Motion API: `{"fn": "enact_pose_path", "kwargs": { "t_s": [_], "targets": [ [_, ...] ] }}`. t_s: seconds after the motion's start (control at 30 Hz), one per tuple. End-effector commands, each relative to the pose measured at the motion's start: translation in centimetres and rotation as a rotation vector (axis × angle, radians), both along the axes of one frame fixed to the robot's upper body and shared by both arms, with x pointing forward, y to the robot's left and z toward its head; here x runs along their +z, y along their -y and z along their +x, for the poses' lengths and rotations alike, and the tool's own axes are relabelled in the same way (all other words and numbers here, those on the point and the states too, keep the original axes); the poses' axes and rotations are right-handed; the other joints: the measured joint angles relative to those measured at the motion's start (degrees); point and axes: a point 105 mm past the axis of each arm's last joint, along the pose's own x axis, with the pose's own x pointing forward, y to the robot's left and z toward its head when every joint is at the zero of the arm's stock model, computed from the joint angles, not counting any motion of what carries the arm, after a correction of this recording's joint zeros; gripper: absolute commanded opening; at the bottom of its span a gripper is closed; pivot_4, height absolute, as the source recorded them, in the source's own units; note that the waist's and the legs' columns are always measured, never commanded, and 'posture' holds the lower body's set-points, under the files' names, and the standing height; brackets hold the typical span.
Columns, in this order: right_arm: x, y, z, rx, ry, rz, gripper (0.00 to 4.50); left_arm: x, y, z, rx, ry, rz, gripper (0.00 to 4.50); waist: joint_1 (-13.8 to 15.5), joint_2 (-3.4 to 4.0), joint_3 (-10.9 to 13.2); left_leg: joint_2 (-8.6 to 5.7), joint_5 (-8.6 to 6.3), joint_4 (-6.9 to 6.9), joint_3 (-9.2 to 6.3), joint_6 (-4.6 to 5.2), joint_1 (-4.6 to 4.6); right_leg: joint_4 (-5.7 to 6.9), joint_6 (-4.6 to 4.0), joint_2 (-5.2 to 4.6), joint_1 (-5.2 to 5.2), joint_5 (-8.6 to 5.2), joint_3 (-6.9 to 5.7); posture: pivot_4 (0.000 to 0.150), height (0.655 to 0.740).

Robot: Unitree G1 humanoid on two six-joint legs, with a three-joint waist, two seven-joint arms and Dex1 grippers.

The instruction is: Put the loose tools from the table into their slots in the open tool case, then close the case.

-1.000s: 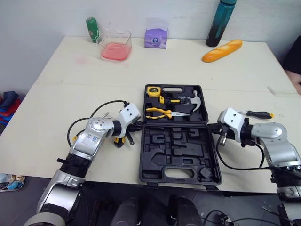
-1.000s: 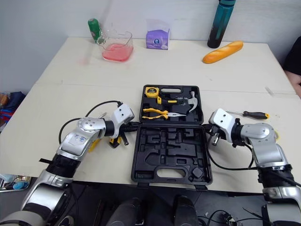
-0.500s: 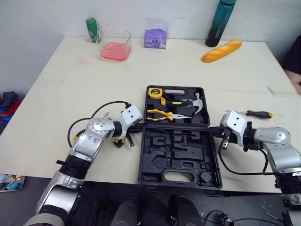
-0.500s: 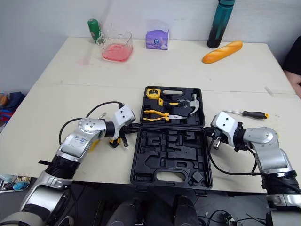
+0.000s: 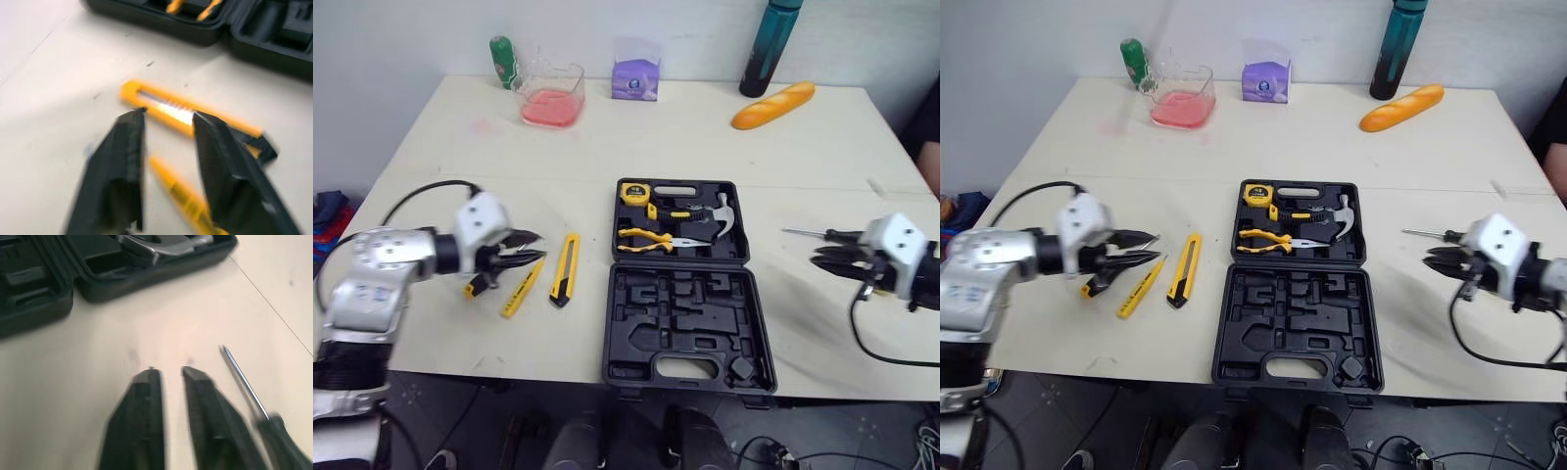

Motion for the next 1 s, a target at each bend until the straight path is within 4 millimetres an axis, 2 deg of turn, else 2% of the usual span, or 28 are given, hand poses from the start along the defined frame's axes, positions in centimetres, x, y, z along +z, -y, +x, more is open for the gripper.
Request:
{"fn": "enact_pose_path", "kwargs": {
  "t_s": [0.03,0.1,0.13,0.23,0.33,0.47,0.57,0.63,0.7,0.8,0.9,1.0],
  "targets": [
    [3.0,3.6,-1.6,-0.097,0.11,-0.021,2.96,2.4,-4.7,-1.3,0.132,0.1,-0.009,3.68,-0.11,0.0,0.0,0.0,-0.05,-0.01,0.03,0.05,0.0,-0.03,0.0,-0.01,0.0,0.0,0.01,0.15,0.7349],
    [3.6,5.3,-2.2,-0.169,0.167,0.002,3.88,2.1,-7.4,-2.2,0.219,0.109,0.001,4.48,-0.16,0.0,0.0,-0.01,-0.17,0.01,0.16,0.17,0.1,-0.15,0.07,-0.05,0.08,0.06,0.09,0.15,0.7349],
    [3.8,6.0,-2.4,-0.205,0.195,0.012,4.41,2.0,-8.5,-2.6,0.255,0.114,0.005,4.5,-0.21,0.0,0.0,0.0,-0.3,0.01,0.22,0.21,0.2,-0.36,0.1,-0.09,0.14,0.12,0.15,0.15,0.7349],
    [3.7,7.7,-3.2,-0.279,0.236,-0.01,4.46,1.7,-11.3,-3.7,0.361,0.126,0.011,4.5,-0.29,0.01,0.0,0.06,-0.45,0.0,0.34,0.18,0.25,-0.4,0.1,-0.15,0.09,0.17,0.24,0.15,0.7349],
    [2.5,11.4,-5.7,-0.452,0.267,-0.048,4.46,1.5,-16.8,-6.4,0.584,0.145,-0.011,4.5,-0.45,0.0,0.0,0.3,-0.53,-0.04,0.42,0.07,0.17,-0.36,0.07,-0.1,0.03,0.16,0.2,0.15,0.7349],
    [0.9,14.0,-8.4,-0.584,0.256,-0.099,4.46,0.1,-20.3,-9.3,0.745,0.158,0.028,4.5,-1.17,0.06,-0.02,0.34,-0.65,-0.21,0.66,0.13,0.19,-0.57,0.03,-0.05,-0.02,0.13,0.17,0.15,0.7349],
    [-0.1,14.7,-9.4,-0.625,0.241,-0.11,4.46,-0.9,-21.4,-10.6,0.813,0.159,0.024,4.5,-1.65,0.04,-0.02,0.32,-0.76,-0.19,0.94,0.29,0.31,-0.58,0.1,-0.15,0.03,0.16,0.27,0.15,0.7349],
    [-0.7,14.8,-9.7,-0.641,0.232,-0.102,4.46,-2.1,-20.9,-11.3,0.802,0.083,-0.084,4.5,-1.99,0.02,-0.02,0.33,-0.91,-0.16,1.02,0.18,0.42,-0.62,0.14,-0.29,0.07,0.23,0.41,0.15,0.7349],
    [-0.9,14.2,-9.4,-0.617,0.221,-0.09,4.46,-2.2,-20.0,-11.1,0.759,0.091,-0.052,4.5,-2.49,0.02,-0.03,0.33,-1.01,-0.16,1.08,0.02,0.53,-0.63,0.14,-0.36,0.08,0.23,0.51,0.15,0.7349],
    [-0.7,13.4,-8.3,-0.593,0.231,-0.048,4.46,-2.0,-19.6,-10.8,0.744,0.109,-0.028,4.5,-2.88,0.0,-0.04,0.44,-0.97,-0.15,1.07,-0.09,0.58,-0.55,0.04,-0.34,0.06,0.27,0.86,0.15,0.7349],
    [-0.2,13.8,-7.0,-0.599,0.218,-0.033,4.46,-2.0,-19.5,-10.7,0.74,0.106,-0.029,4.5,-3.2,0.03,-0.05,0.64,-1.02,-0.11,1.21,-0.25,0.62,-0.54,-0.07,-0.08,0.01,0.3,1.12,0.15,0.7349],
    [0.9,12.4,-4.5,-0.52,0.249,-0.006,4.46,-1.6,-18.5,-9.9,0.694,0.119,-0.016,4.5,-3.25,0.07,-0.05,0.7,-1.05,-0.12,1.34,-0.28,0.58,-0.48,-0.17,-0.04,-0.14,0.25,1.19,0.15,0.7349]
  ]
}}
